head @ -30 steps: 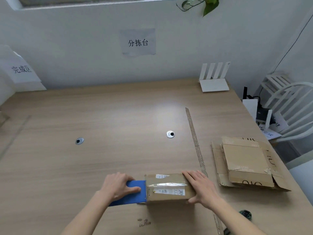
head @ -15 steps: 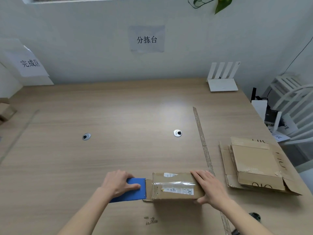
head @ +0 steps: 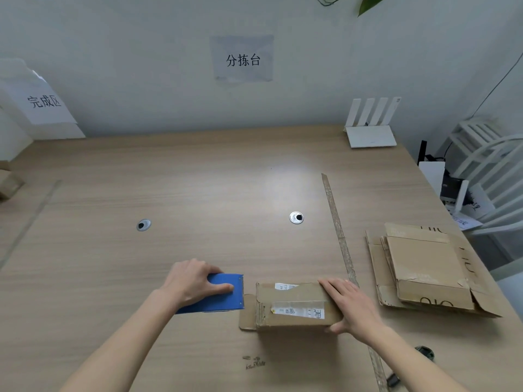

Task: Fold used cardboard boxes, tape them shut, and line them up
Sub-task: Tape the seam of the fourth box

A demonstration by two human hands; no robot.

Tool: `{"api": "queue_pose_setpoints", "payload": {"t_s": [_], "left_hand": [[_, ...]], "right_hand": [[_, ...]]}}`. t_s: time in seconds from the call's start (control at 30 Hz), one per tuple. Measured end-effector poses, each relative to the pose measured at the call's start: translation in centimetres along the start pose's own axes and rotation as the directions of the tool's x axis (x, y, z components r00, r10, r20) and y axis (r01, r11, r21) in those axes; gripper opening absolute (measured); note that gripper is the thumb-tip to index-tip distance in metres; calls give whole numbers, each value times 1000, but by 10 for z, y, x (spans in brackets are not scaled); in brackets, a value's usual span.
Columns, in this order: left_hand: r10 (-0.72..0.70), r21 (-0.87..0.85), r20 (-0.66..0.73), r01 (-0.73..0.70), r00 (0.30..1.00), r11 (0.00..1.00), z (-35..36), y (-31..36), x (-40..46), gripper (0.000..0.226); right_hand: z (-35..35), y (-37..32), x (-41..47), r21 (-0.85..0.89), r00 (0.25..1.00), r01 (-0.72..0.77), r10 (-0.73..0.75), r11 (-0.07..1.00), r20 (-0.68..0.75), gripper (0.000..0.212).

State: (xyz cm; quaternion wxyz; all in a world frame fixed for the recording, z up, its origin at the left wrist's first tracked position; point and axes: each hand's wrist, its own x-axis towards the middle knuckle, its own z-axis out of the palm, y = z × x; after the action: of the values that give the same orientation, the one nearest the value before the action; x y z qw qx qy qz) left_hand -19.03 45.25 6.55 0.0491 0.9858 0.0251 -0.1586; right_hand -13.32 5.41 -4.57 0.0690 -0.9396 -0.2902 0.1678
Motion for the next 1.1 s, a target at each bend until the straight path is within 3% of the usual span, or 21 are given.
{"api": "queue_pose_setpoints", "payload": {"t_s": [0.47, 0.57, 0.7, 0.8, 0.9, 1.1], "left_hand": [[-35, 26, 67, 33, 997, 999, 53, 4, 2, 55], [-28, 78, 59, 24, 998, 997, 68, 15, 11, 59], [28, 284, 136, -66, 990, 956, 90, 11, 11, 50], [-49, 236, 7, 46, 999, 971, 113, -11, 0, 52], [-38, 184, -138, 64, 990, 981, 126, -23, -8, 39], [-186, -2, -209, 189, 960, 982, 171, -42, -28, 58]], "right_hand": [[4, 2, 0, 21, 1000, 7, -6, 1000, -21, 124], [4, 2, 1, 21, 999, 13, -12, 1000, -31, 123], [7, 5, -1, 29, 999, 8, -7, 1000, -35, 124], [7, 5, -1, 47, 998, 9, -6, 999, -61, 123], [7, 2, -1, 32, 999, 20, -18, 999, -40, 121], [6, 1, -1, 35, 1000, 5, -4, 999, -27, 123]]}}
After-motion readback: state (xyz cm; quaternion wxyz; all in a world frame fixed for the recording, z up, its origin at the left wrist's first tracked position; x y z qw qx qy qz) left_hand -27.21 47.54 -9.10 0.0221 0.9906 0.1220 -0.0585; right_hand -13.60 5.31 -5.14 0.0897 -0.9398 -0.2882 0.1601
